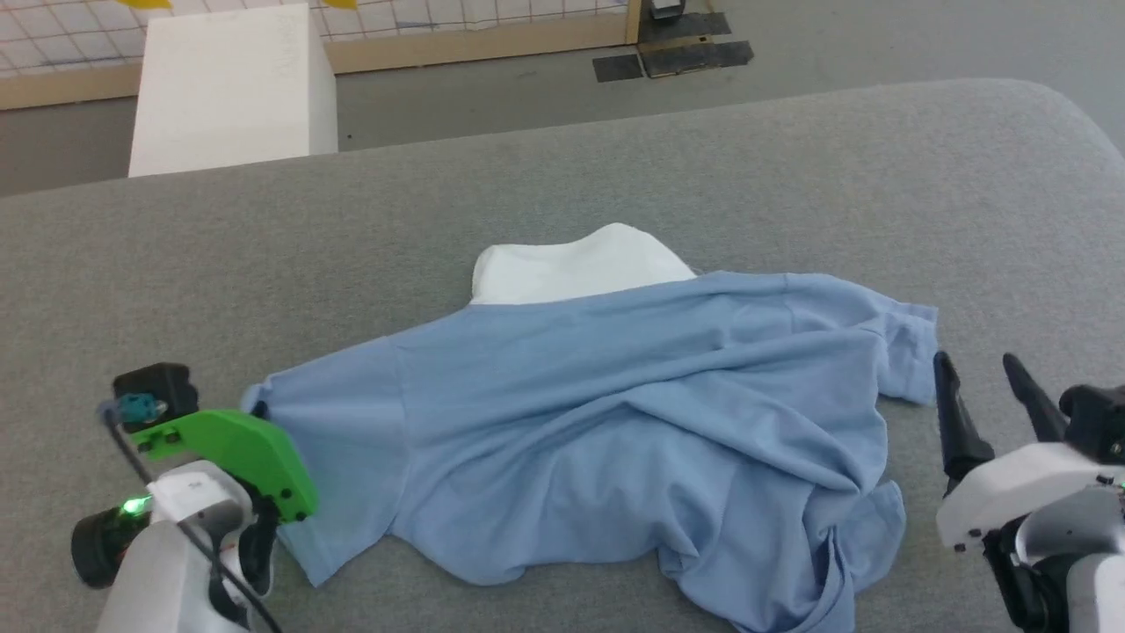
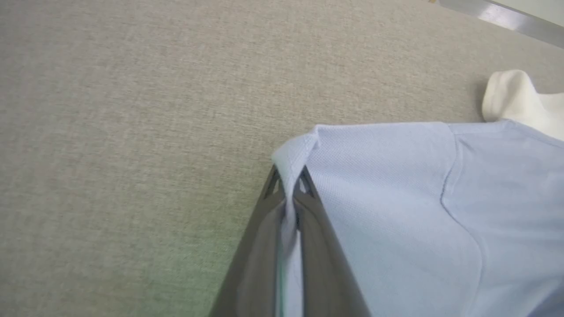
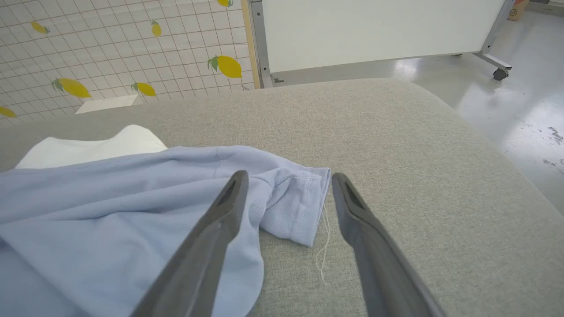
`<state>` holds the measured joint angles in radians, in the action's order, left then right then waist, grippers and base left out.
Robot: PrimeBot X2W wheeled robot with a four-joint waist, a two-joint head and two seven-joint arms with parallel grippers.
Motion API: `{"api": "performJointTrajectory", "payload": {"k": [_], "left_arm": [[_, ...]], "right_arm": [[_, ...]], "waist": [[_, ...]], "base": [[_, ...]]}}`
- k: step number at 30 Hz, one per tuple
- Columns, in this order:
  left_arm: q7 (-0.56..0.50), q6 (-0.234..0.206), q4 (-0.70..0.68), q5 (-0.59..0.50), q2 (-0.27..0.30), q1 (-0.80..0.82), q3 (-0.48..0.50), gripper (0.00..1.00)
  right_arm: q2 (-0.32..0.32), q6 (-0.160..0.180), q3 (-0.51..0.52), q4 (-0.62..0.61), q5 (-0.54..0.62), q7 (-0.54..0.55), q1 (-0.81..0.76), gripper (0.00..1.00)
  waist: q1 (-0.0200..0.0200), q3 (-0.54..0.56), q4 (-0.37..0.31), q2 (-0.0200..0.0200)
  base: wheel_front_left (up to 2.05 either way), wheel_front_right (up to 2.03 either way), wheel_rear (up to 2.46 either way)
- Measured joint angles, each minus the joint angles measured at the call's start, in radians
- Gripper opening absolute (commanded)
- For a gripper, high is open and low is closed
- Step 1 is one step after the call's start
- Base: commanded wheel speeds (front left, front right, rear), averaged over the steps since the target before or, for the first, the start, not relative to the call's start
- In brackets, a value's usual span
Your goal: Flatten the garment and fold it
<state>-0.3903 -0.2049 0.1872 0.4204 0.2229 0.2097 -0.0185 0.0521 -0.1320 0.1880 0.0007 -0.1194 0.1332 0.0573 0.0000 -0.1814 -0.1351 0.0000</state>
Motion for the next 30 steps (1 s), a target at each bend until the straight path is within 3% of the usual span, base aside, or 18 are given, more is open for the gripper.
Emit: {"api": "performJointTrajectory", "payload": {"k": [7, 14, 19, 26, 27, 28, 30], "left_arm": [[0.041, -0.01, -0.03, 0.006, 0.013, -0.068, 0.039, 0.0], [0.042, 0.002, -0.032, 0.02, 0.004, -0.062, 0.013, 0.0], [0.049, 0.02, -0.013, 0.022, -0.009, -0.02, -0.015, 0.0], [0.058, 0.037, 0.018, 0.03, -0.023, 0.001, -0.04, 0.0], [0.058, 0.038, 0.021, 0.03, -0.024, 0.001, -0.042, 0.0], [0.059, 0.041, 0.024, 0.031, -0.024, 0.001, -0.044, 0.0], [0.059, 0.052, 0.027, 0.031, -0.023, 0.001, -0.051, 0.0]], "right_arm": [[0.01, 0.0, 0.068, 0.064, 0.054, 0.038, 0.143, 1.0], [0.071, 0.0, 0.103, 0.346, 0.051, 0.156, 0.368, 1.0], [0.104, 0.0, 0.105, 0.547, 0.039, 0.304, 0.497, 1.0], [0.131, 0.0, 0.098, 0.692, 0.062, 0.519, 0.577, 1.0], [0.133, 0.0, 0.095, 0.699, 0.063, 0.552, 0.588, 0.63], [0.136, 0.0, 0.089, 0.705, 0.06, 0.594, 0.6, 0.38], [0.144, 0.0, 0.068, 0.706, 0.058, 0.647, 0.61, 0.15]], "waist": [[0.0, 0.0, 0.047, 0.0], [0.0, -0.025, 0.1, 0.0], [0.0001, -0.057, 0.139, 0.0], [0.0, -0.087, 0.181, 0.0], [0.0, -0.088, 0.184, 0.0], [0.0, -0.087, 0.186, 0.0], [0.0001, -0.082, 0.187, 0.0]], "base": [[0.0, 0.0, 0.0], [0.0, 0.0, 0.0], [0.0, 0.0, 0.0], [0.0, 0.0, 0.0], [0.0, 0.0, 0.0], [0.0, 0.0, 0.0], [0.0, 0.0, 0.0]]}}
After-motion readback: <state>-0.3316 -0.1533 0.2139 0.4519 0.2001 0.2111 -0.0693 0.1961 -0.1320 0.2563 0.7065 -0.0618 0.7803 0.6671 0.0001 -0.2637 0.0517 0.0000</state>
